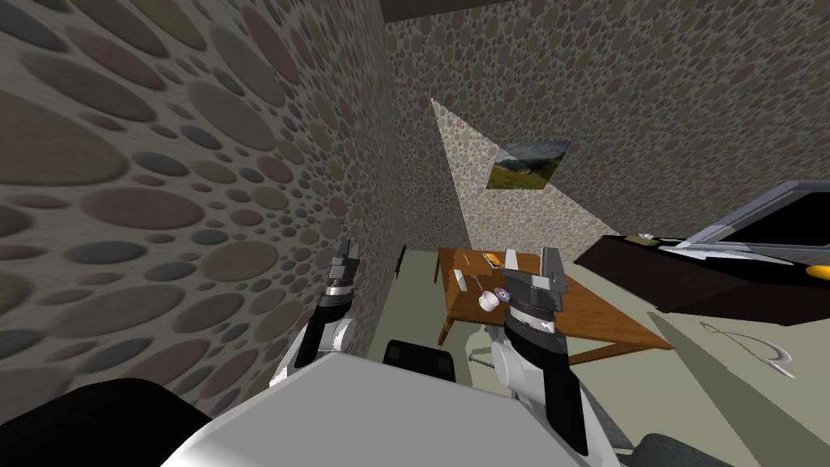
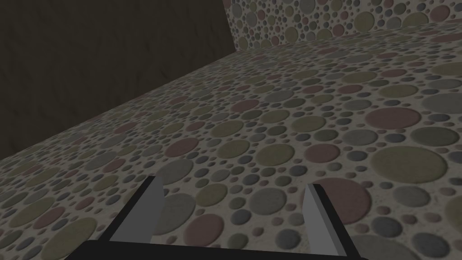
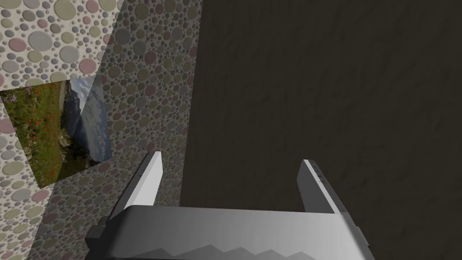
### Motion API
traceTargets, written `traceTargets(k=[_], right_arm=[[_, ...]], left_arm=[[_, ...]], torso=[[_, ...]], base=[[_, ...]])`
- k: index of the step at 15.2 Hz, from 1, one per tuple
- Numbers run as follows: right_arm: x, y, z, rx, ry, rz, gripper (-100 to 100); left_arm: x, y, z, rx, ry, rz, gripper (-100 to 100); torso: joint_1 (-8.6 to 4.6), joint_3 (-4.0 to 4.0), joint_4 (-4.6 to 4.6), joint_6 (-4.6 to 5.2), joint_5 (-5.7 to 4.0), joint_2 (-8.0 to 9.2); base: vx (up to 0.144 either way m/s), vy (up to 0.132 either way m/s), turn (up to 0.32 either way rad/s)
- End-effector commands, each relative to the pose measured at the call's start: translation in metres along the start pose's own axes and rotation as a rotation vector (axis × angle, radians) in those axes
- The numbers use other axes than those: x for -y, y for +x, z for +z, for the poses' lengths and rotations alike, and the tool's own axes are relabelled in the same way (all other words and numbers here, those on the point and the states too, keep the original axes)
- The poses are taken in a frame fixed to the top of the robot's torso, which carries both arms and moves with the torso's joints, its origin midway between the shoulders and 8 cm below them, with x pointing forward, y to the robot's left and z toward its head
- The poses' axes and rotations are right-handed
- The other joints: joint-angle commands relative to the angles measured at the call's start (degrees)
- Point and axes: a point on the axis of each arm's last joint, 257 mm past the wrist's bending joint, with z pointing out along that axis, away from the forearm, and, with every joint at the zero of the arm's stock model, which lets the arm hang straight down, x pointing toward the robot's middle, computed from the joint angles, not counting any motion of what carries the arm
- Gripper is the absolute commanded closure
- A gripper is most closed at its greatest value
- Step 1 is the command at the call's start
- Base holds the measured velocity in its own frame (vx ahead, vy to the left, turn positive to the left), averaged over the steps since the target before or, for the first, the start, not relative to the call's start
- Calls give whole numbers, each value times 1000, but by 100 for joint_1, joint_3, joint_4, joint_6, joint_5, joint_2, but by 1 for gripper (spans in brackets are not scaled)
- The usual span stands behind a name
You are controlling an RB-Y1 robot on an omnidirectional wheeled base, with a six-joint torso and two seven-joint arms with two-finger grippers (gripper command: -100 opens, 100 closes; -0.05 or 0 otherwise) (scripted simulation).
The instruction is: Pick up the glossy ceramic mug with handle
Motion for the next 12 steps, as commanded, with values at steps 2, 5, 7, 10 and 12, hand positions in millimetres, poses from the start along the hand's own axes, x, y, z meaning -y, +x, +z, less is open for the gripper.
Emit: traceTargets(k=[2,5,7,10,12], right_arm=[[12,4,-3,-52,36,6,-100],[31,4,-7,-89,91,22,-100],[44,3,-10,-111,128,31,-100],[75,-5,-19,-135,219,57,-100],[93,-11,-24,-140,274,71,-100]], left_arm=[[0,0,0,0,0,0,0],[0,0,0,0,0,0,0],[0,0,0,0,0,0,0],[0,0,0,0,0,0,0],[0,0,0,0,0,0,0]], torso=[[0,1,0,0,0,2],[5,5,2,0,1,9],[7,7,2,0,1,12],[12,7,3,0,2,14],[13,7,3,0,3,13]], base=[[-15,9,-13],[-27,22,-21],[-31,25,-21],[-35,42,-39],[-28,34,-29]])
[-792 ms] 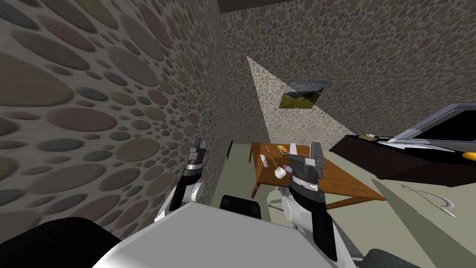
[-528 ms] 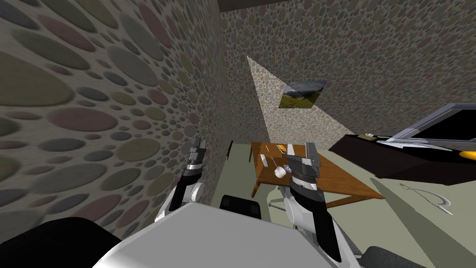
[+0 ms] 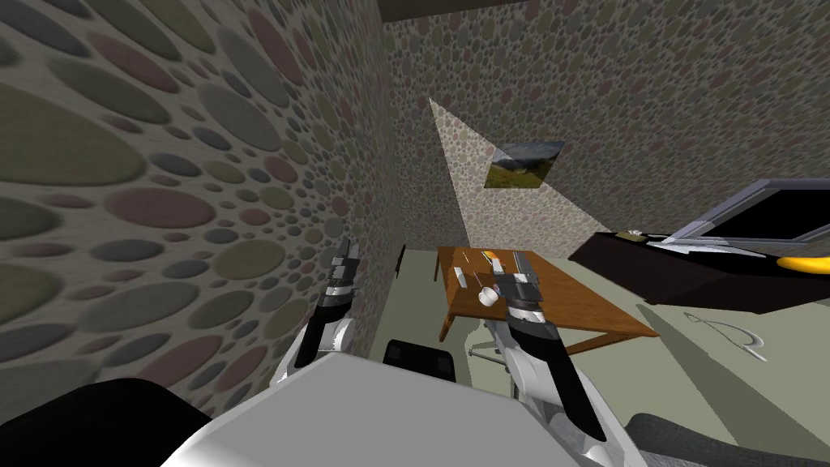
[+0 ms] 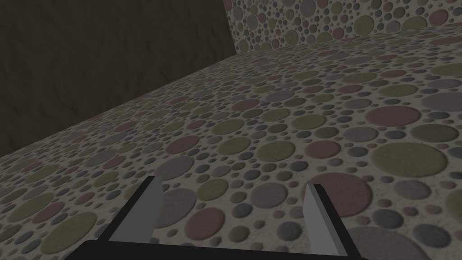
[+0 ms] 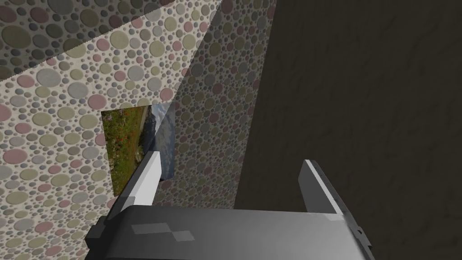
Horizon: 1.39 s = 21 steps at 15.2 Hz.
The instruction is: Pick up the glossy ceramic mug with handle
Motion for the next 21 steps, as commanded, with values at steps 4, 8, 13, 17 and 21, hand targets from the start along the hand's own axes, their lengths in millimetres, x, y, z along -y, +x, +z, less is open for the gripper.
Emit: traceTargets(k=[4,8,13,17,21], right_arm=[[53,-25,-9,4,145,47,-100],[97,-52,-19,35,275,93,-100],[146,-89,-38,103,422,142,-100],[178,-126,-52,181,524,196,-100],[206,-154,-73,256,619,228,-100]], left_arm=[[0,0,0,0,0,0,0],[0,0,0,0,0,0,0],[0,0,0,0,0,0,0],[0,0,0,0,0,0,0],[0,0,0,0,0,0,0]], torso=[[-1,-4,-2,0,0,-7],[0,-6,-2,0,0,-11],[2,-11,-4,1,0,-19],[-1,-14,-5,-1,0,-24],[1,-16,-6,0,1,-29]], base=[[-14,34,-28],[-4,36,-23],[11,40,-31],[24,36,-17],[36,39,-14]])
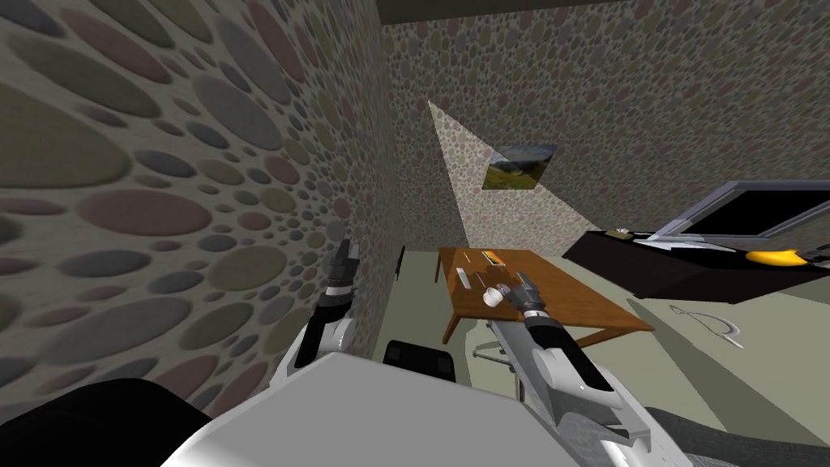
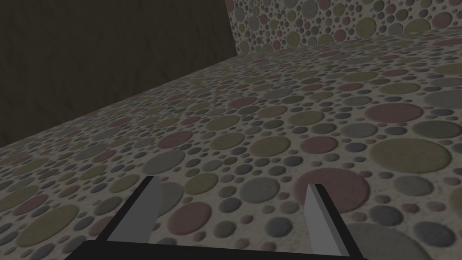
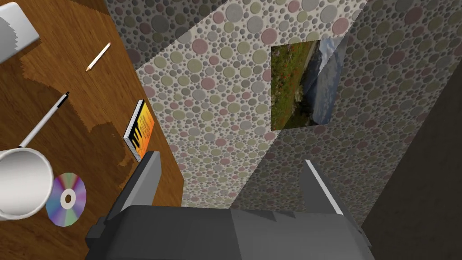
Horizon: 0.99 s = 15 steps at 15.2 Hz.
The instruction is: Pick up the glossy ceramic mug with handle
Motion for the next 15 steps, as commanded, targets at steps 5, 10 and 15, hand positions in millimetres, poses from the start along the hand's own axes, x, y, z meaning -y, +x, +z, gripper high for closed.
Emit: traceTargets(k=[5,10,15], right_arm=[[31,-68,6,136,117,108,-100],[58,-110,-1,238,205,162,-100],[77,-164,-8,380,280,279,-100]], left_arm=[[0,0,0,0,0,0,0],[0,0,0,0,0,0,0],[0,0,0,0,0,0,0]], torso=[[-1,0,0,0,0,0],[-1,-6,-2,-1,0,-11],[6,-7,-2,-1,2,-13]], base=[[39,38,-9],[57,37,-4],[69,53,-1]])
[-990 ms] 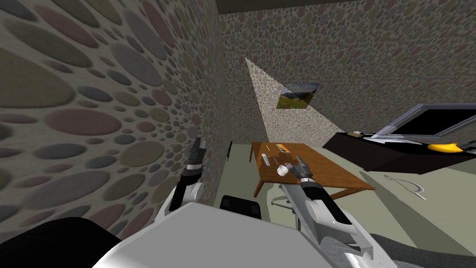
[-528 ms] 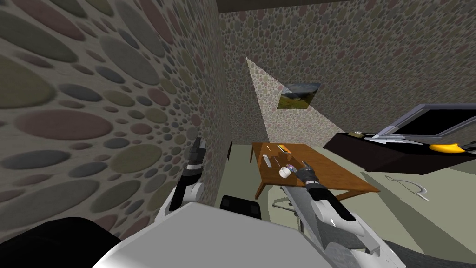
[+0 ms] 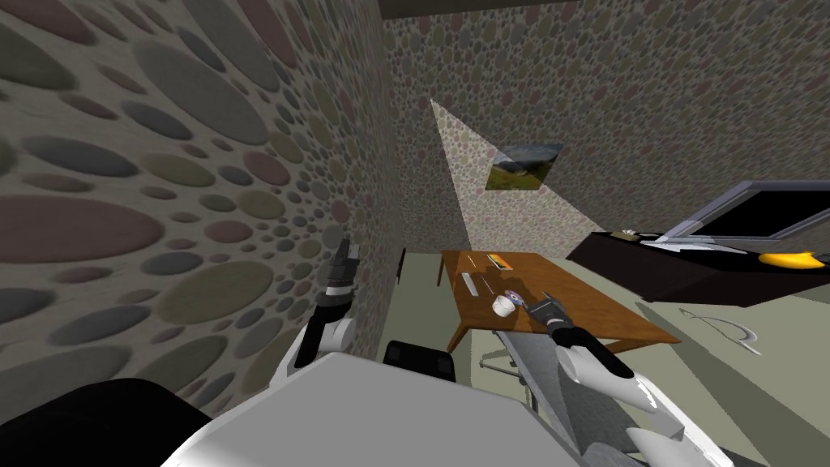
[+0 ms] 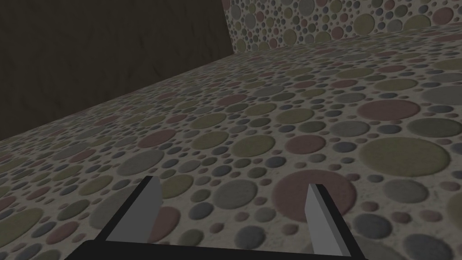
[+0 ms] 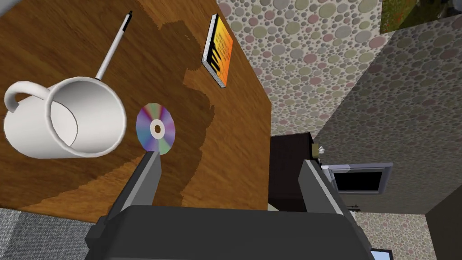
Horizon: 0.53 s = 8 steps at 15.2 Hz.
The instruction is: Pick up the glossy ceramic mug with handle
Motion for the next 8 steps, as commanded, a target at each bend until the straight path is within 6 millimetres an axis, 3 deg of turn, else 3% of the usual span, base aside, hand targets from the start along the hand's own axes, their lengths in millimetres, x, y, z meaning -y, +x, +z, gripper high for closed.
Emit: traceTargets(k=[1,2,3,5,6,8], right_arm=[[11,-19,2,49,35,25,-100],[2,-30,8,81,41,91,-100],[12,-46,7,118,66,94,-100],[14,-47,7,124,73,94,-100],[9,-64,11,169,83,165,-100],[18,-75,8,199,107,168,-100]], left_arm=[[0,0,0,0,0,0,0],[0,0,0,0,0,0,0],[0,0,0,0,0,0,0],[0,0,0,0,0,0,0],[0,0,0,0,0,0,0],[0,0,0,0,0,0,0]], torso=[[0,0,0,0,0,0],[-5,1,0,1,0,2],[-8,-1,0,-1,-1,-2],[-11,1,0,1,-2,2],[-15,5,2,1,-2,10],[-10,2,1,1,-1,2]], base=[[64,39,-1],[80,38,1],[88,41,12],[45,21,-5],[57,32,7],[77,38,0]])
